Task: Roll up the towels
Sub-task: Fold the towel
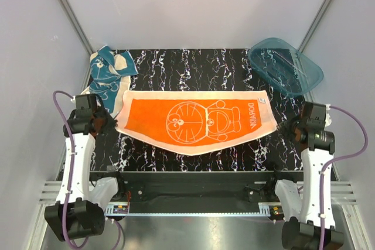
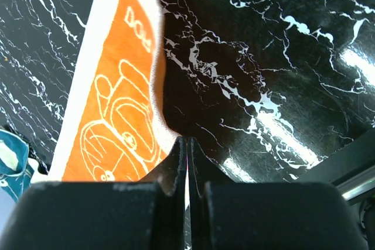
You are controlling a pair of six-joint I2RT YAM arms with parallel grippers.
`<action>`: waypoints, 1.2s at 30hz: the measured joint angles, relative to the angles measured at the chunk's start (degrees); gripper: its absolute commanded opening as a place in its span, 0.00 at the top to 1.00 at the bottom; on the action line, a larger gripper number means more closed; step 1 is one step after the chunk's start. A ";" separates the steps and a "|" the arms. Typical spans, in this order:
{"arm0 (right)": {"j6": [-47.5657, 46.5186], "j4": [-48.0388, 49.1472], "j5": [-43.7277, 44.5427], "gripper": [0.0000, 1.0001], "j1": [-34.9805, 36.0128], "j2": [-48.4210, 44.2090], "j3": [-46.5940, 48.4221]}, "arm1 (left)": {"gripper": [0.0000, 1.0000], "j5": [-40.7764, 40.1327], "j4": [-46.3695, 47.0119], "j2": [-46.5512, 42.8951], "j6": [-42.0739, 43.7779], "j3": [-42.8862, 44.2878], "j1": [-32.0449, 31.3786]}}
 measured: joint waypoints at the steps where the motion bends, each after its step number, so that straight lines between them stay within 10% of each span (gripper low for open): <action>1: -0.24 -0.22 -0.07 1.00 0.00 0.76 0.87 | 1.00 0.00 -0.59 0.02 0.02 0.92 0.00; 36: -6.82 18.43 -4.50 1.00 0.02 61.55 32.17 | 1.00 -2.27 -3.98 61.13 1.14 50.12 -3.10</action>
